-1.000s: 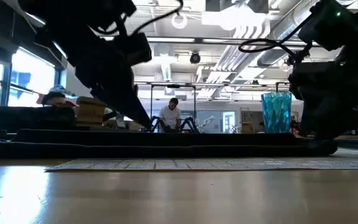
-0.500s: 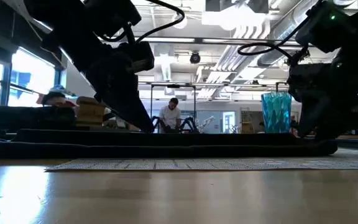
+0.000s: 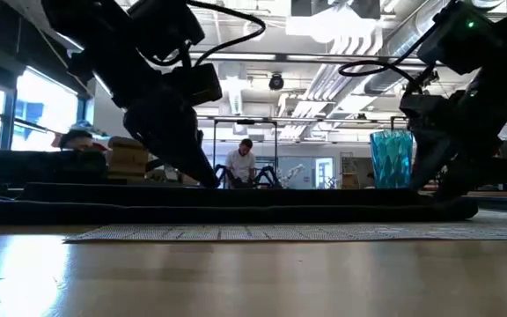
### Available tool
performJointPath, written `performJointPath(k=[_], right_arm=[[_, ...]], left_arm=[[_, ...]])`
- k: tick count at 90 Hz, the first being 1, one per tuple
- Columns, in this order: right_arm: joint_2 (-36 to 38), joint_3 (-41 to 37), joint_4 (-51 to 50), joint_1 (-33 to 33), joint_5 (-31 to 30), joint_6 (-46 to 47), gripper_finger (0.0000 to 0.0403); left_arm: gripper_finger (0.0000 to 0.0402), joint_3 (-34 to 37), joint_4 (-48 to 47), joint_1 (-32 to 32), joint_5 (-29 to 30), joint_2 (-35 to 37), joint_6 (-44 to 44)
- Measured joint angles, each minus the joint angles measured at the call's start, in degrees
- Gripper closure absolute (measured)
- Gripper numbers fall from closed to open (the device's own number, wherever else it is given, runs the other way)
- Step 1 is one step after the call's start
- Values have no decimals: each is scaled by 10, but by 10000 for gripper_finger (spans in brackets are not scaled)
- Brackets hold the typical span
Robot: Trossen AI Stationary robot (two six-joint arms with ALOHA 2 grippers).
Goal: Set table place
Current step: Fold the black table napkin
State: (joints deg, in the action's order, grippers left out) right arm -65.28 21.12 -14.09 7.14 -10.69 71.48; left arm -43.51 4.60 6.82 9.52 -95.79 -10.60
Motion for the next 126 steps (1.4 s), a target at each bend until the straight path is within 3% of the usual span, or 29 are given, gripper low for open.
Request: performJointPath(k=[18, 61, 98, 126], right_arm=[[-18, -9, -11, 0, -2, -8, 201], [-42, -39, 81, -5, 7, -37, 201], [-44, -42, 117, -7, 25, 8, 201], [-45, -42, 168, -7, 57, 8, 201]], left_arm=[[245, 0, -1, -9, 0, 0, -43], [245, 0, 18, -9, -32, 1, -88], [245, 0, 13, -8, -85, 1, 16], [245, 0, 16, 2, -109, -29, 5]])
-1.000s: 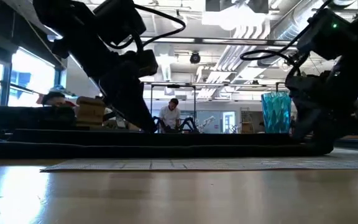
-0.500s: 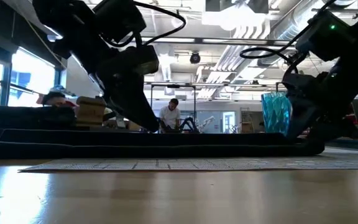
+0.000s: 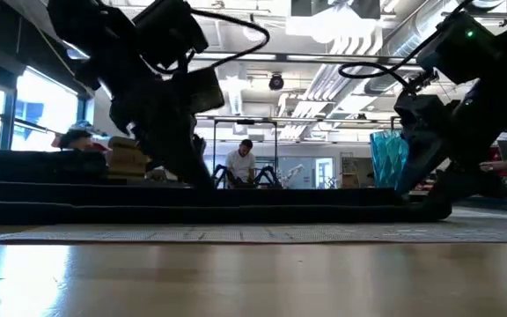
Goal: Set table place
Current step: Fold the black table napkin
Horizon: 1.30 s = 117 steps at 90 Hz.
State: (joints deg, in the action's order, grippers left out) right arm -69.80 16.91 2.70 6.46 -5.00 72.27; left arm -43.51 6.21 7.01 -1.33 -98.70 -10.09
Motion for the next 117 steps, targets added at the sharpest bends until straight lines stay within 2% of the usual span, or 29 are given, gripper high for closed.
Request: performJointPath(k=[20, 34, 53, 68, 82, 97, 117], right_arm=[[-1, 0, 8, 22, -9, -7, 201], [-2, 0, 8, 40, -48, -8, 201], [-53, 2, 41, 56, -67, -3, 202], [-84, 3, 109, 65, -61, -23, 202], [-91, 3, 111, 67, -56, -33, 220], [-71, 1, 108, 67, -12, -29, 250], [-35, 1, 115, 67, 2, -31, 255]], left_arm=[[245, -2, 26, 13, 9, -33, -18], [245, -2, 50, 13, 23, -45, -17], [245, 0, 72, 13, 30, -46, -41], [245, 0, 73, 13, 32, -47, -48], [245, 0, 72, 13, 34, -47, -48], [245, 0, 72, 13, 35, -47, -48], [245, 0, 74, 12, 39, -47, -43]])
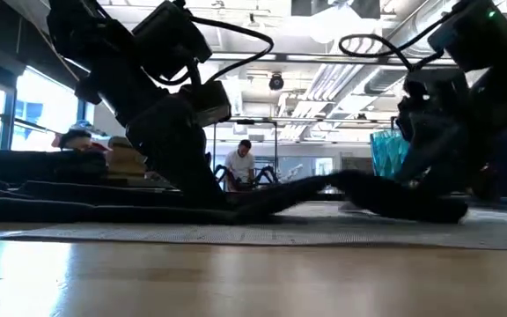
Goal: Set table place
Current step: Fold the black table napkin
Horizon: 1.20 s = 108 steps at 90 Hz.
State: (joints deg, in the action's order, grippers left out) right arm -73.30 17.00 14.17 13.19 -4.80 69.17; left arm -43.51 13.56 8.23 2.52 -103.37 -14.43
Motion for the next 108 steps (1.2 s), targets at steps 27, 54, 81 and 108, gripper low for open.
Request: performJointPath(k=[27, 54, 81, 108], right_arm=[[-23, 3, -49, 0, 8, 13, 204], [-23, 3, -63, 0, -18, 4, 188], [-55, 2, -61, 0, -68, 9, 303], [-66, 2, -60, -1, -65, -14, 399]], left_arm=[[245, 0, -1, 0, 1, 0, 1], [245, 0, 0, 0, 10, 0, 1], [245, 0, -2, 0, 23, 0, 1], [245, 0, -2, 0, 25, 0, 1]])
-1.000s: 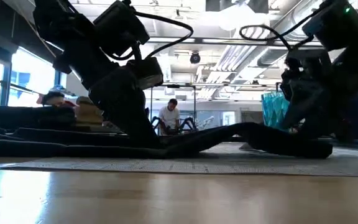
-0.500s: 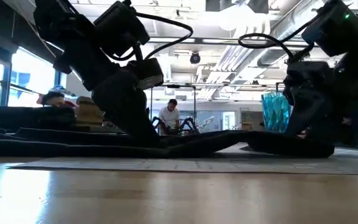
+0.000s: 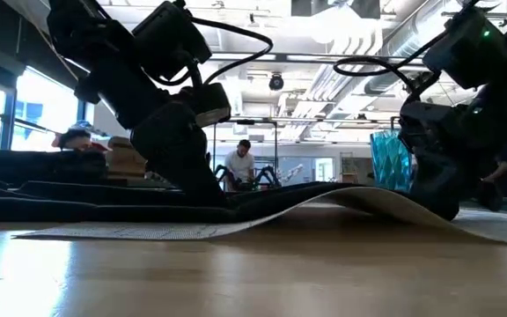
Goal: Set table place
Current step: Fold the black table napkin
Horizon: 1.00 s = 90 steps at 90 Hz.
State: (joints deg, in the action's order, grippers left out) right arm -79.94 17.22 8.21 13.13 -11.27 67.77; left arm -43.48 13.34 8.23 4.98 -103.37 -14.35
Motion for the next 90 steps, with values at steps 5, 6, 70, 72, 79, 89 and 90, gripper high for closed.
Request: performJointPath(k=[5, 6, 70, 72, 79, 89, 90], right_arm=[[14, 0, -7, 0, 4, -6, 401], [17, 0, -8, 0, 6, -6, 401], [250, -2, -17, 0, -20, -4, 403], [249, -2, -9, 0, -21, -6, 403], [244, -2, 31, 0, -23, -12, 403], [233, 1, 80, 0, -33, -22, 403], [231, 3, 80, 1, -34, -23, 403]], left_arm=[[245, 0, 0, 0, 0, 0, 0], [245, 0, 0, 0, 0, 0, 0], [245, 0, 2, 0, 2, 1, -5], [245, 0, 2, 0, 2, 2, -5], [245, -1, 2, 0, 3, 2, -3], [245, -1, 2, 1, 7, 2, -1], [245, -1, 2, 1, 7, 2, -1]])
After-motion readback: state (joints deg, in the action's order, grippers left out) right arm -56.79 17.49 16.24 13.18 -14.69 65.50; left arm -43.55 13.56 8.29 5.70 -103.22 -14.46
